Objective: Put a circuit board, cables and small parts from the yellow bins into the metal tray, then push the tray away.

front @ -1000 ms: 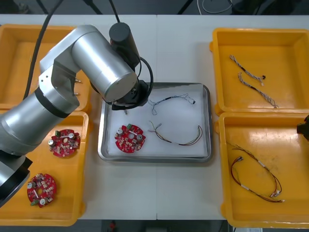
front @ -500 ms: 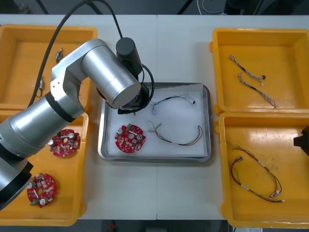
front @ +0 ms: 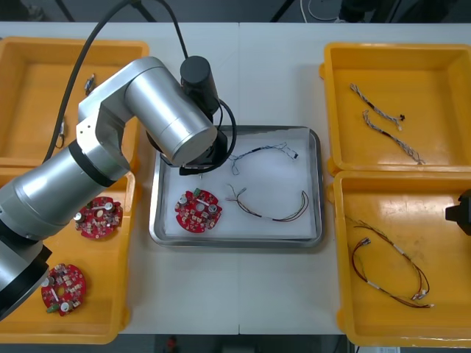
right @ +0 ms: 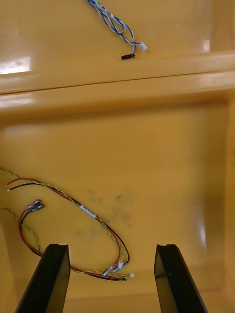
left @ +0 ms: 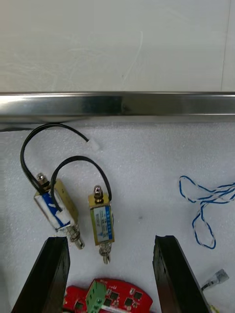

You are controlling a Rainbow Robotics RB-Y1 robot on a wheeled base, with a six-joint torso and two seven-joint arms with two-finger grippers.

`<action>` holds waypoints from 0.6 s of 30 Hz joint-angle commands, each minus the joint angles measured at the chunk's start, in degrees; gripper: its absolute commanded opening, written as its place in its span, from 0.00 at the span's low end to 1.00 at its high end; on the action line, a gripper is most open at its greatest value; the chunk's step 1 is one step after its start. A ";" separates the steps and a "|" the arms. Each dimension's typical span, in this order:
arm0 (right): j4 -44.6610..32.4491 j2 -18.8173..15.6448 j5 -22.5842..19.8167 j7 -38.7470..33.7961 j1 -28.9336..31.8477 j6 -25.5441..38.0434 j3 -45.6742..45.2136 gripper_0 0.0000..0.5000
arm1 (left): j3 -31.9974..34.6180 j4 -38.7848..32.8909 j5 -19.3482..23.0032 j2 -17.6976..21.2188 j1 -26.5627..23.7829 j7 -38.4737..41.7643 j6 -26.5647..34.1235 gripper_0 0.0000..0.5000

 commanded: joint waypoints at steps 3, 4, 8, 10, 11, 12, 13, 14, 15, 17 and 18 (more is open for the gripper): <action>-2.25 -2.59 -3.39 -0.92 -0.35 0.16 0.49 1.00 | 3.59 -6.31 0.70 0.01 -1.10 5.51 5.64 1.00; -2.16 -3.47 -4.80 -1.10 -1.05 0.16 0.84 1.00 | 4.38 -7.28 1.05 0.45 -1.10 5.42 6.61 1.00; -2.16 -6.72 -9.37 -0.92 -3.60 0.16 3.21 1.00 | 7.81 -10.00 3.43 2.65 -1.02 4.63 10.21 1.00; -2.25 -7.77 -11.12 -1.27 -4.83 0.16 4.44 1.00 | 9.39 -10.79 4.83 3.70 -1.02 4.19 11.53 1.00; -2.25 -8.30 -12.00 -1.45 -5.89 0.16 5.41 1.00 | 10.53 -11.14 6.06 4.49 -1.02 3.84 12.15 1.00; -2.25 -8.65 -12.62 -1.62 -6.76 0.16 6.38 1.00 | 11.59 -11.58 7.03 5.37 -1.02 3.40 12.94 1.00; -2.16 -8.74 -12.71 -1.62 -7.20 0.16 6.90 1.00 | 12.12 -11.85 7.56 5.81 -0.93 2.96 13.47 1.00; -2.16 -8.92 -12.79 -1.62 -8.08 0.16 8.31 1.00 | 13.35 -12.20 8.26 6.60 -0.84 1.73 14.52 1.00; -2.25 -9.09 -12.79 -1.62 -9.23 0.16 9.81 1.00 | 14.75 -12.64 9.14 7.48 -0.58 0.50 15.75 1.00; -2.25 -9.27 -12.71 -1.62 -10.98 0.16 12.18 1.00 | 17.13 -13.34 10.19 8.62 0.04 -1.26 17.51 1.00; -2.16 -9.27 -12.53 -1.71 -12.21 0.16 13.67 1.00 | 18.88 -13.96 10.90 9.33 0.74 -2.49 18.39 1.00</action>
